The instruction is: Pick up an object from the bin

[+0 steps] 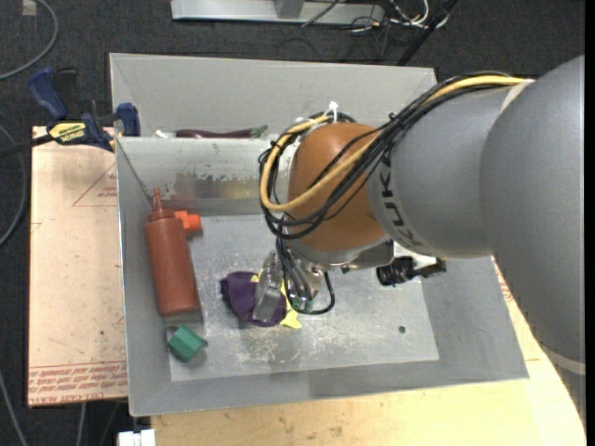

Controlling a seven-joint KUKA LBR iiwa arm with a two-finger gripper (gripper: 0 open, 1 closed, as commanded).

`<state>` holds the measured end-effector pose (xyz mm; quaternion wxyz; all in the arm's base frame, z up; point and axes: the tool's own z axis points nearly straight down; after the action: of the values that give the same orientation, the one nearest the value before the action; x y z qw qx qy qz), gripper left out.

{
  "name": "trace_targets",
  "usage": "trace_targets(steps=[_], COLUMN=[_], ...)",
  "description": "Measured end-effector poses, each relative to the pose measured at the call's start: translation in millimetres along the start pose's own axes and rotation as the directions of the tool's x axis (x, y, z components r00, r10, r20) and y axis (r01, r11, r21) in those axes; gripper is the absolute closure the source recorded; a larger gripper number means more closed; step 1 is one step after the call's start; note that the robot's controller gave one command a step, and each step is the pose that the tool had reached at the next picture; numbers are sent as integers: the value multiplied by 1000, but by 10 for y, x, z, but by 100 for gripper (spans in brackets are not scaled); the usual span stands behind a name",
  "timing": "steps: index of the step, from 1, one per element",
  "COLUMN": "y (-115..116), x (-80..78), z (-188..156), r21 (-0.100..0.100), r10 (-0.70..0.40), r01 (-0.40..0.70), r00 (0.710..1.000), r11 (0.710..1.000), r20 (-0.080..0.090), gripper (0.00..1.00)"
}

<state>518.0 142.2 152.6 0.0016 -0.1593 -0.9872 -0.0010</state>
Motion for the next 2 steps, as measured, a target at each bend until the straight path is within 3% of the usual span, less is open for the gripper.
trace_targets(steps=[1, 2], y=[40, 47], x=[178, 238], z=[382, 214], r21=[3, 5], r10=[87, 235], r01=[-87, -235], r00=[996, 972], r11=[996, 972], r20=[-4, -5], gripper=[100, 100])
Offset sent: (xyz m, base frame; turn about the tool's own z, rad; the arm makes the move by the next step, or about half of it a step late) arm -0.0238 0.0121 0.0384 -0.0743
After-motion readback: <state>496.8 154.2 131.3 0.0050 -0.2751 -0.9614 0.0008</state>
